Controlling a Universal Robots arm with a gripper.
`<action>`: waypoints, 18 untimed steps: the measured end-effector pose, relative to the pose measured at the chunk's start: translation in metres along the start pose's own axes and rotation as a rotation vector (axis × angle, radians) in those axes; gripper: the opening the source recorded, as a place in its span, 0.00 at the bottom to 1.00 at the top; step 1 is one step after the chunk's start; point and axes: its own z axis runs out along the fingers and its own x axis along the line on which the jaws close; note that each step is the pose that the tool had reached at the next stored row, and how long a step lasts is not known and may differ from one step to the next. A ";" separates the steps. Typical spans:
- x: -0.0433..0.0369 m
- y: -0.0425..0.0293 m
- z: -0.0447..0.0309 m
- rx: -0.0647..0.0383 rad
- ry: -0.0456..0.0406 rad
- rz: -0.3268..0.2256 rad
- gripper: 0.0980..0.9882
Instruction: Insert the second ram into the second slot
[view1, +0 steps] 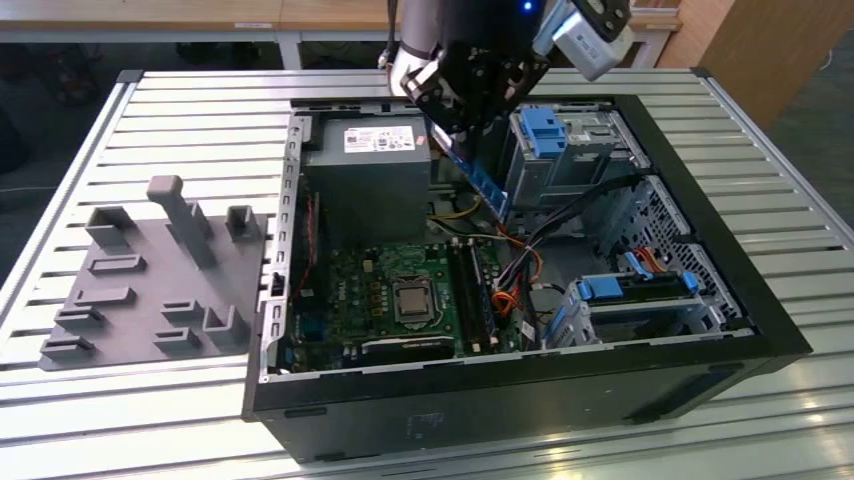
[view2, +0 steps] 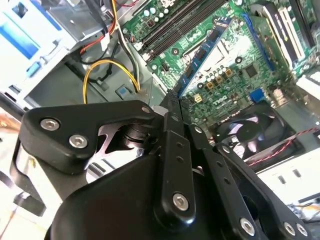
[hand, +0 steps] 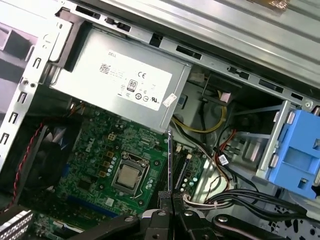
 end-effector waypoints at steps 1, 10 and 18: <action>0.0000 0.0000 0.0001 0.000 -0.0004 0.014 0.03; 0.0000 0.0000 0.0008 0.003 -0.0039 0.139 0.03; 0.0000 0.0000 0.0014 0.004 -0.0071 0.245 0.03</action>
